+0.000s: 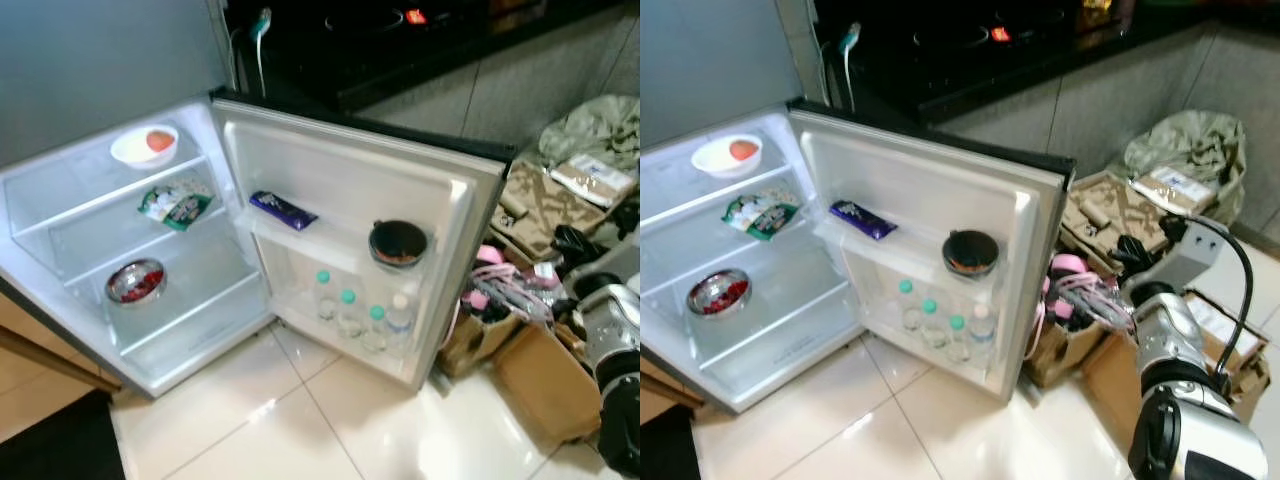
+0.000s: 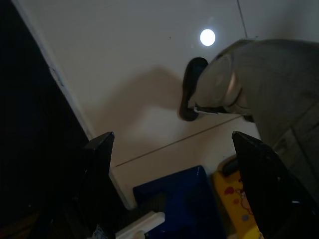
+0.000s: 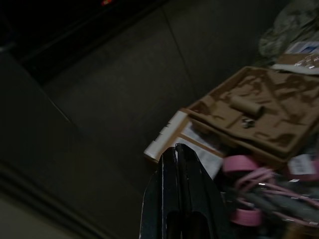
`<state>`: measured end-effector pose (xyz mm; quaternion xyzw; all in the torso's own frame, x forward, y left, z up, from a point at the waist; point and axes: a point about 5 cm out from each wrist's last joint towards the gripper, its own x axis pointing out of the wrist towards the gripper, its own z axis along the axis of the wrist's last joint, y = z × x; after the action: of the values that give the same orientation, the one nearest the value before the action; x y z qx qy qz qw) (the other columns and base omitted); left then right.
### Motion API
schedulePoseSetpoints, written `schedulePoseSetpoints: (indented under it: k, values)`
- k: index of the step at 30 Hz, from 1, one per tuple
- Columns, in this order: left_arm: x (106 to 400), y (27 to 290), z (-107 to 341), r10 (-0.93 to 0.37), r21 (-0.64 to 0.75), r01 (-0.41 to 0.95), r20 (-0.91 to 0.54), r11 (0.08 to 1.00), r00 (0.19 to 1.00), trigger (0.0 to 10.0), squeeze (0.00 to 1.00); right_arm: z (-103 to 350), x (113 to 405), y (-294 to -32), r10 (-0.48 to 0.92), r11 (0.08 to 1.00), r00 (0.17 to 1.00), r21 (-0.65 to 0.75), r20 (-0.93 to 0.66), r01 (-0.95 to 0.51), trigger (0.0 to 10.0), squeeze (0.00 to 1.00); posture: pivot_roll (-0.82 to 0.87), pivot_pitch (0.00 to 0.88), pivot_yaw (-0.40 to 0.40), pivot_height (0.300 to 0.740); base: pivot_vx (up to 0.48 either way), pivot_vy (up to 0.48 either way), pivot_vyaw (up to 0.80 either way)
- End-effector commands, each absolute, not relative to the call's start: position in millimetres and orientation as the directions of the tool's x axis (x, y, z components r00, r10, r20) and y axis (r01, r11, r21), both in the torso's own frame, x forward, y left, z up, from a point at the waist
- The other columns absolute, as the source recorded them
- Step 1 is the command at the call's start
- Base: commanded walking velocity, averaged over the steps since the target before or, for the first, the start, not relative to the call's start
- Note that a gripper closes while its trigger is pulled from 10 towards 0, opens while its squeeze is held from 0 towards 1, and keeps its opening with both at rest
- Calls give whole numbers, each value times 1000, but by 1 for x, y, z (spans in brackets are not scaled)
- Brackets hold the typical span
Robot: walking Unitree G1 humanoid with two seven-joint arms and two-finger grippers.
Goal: Restocking fridge
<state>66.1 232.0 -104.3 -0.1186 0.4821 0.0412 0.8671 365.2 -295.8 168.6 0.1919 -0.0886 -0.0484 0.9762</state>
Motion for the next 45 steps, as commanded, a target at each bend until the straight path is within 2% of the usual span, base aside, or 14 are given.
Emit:
schedulePoseSetpoints:
  k: [1,13,15,23,24,28,32,35,38,40,42,43,44,45]
  values:
    - [57,247,-101,-13,-141,-198,-845,970,535,10000,0,172,369,-290,-129,900,977,434,172,42,10000,0,83,211,83,740,0,0,0]
    - [77,262,-90,28,-130,-208,-782,969,622,10000,0,231,385,-285,-99,843,915,522,391,-132,10000,0,76,221,93,740,0,0,0]
    - [90,258,-88,23,-139,-197,-762,971,647,10000,0,248,391,-269,44,877,899,414,435,-243,10000,0,63,209,87,740,0,0,0]
    - [100,248,-90,9,-156,-192,-754,969,656,10000,0,244,395,-240,316,881,868,220,383,-418,10000,0,43,184,72,740,0,0,0]
    - [99,242,-92,0,-168,-196,-759,966,652,10000,0,241,392,-228,470,829,806,134,360,-543,10000,0,37,168,67,740,0,0,0]
    - [97,239,-94,2,-170,-208,-770,963,638,10000,0,239,389,-218,609,751,723,56,327,-658,10000,0,28,151,59,740,0,0,0]
    - [97,239,-95,7,-168,-217,-776,962,631,10000,0,237,386,-212,689,692,663,5,291,-722,10000,0,21,139,54,740,0,0,0]
    - [97,238,-96,11,-167,-227,-782,960,623,10000,0,231,380,-203,783,592,565,-31,260,-806,10000,0,1,118,47,740,0,0,0]
    - [97,231,-98,3,-172,-229,-795,958,607,10000,0,217,368,-186,893,413,395,-46,213,-909,10000,0,-17,95,43,740,0,0,0]
    - [97,231,-98,3,-172,-229,-795,958,607,10000,0,217,368,-186,893,413,395,-46,213,-909,10000,0,-17,95,43,740,0,0,0]
    - [100,225,-100,-7,-179,-228,-799,957,601,10000,0,203,347,-167,962,211,201,-35,183,-977,10000,0,-34,77,36,740,0,0,0]
    - [100,225,-100,-7,-179,-228,-799,957,601,10000,0,203,347,-167,962,211,201,-35,183,-977,10000,0,-34,77,36,740,0,0,0]
    - [102,223,-100,-10,-183,-228,-801,956,599,10000,0,199,332,-156,972,93,91,-1,216,-996,10000,0,-39,66,34,740,0,0,0]
    - [102,223,-100,-10,-183,-228,-801,956,599,10000,0,199,332,-156,972,93,91,-1,216,-996,10000,0,-39,66,34,740,0,0,0]
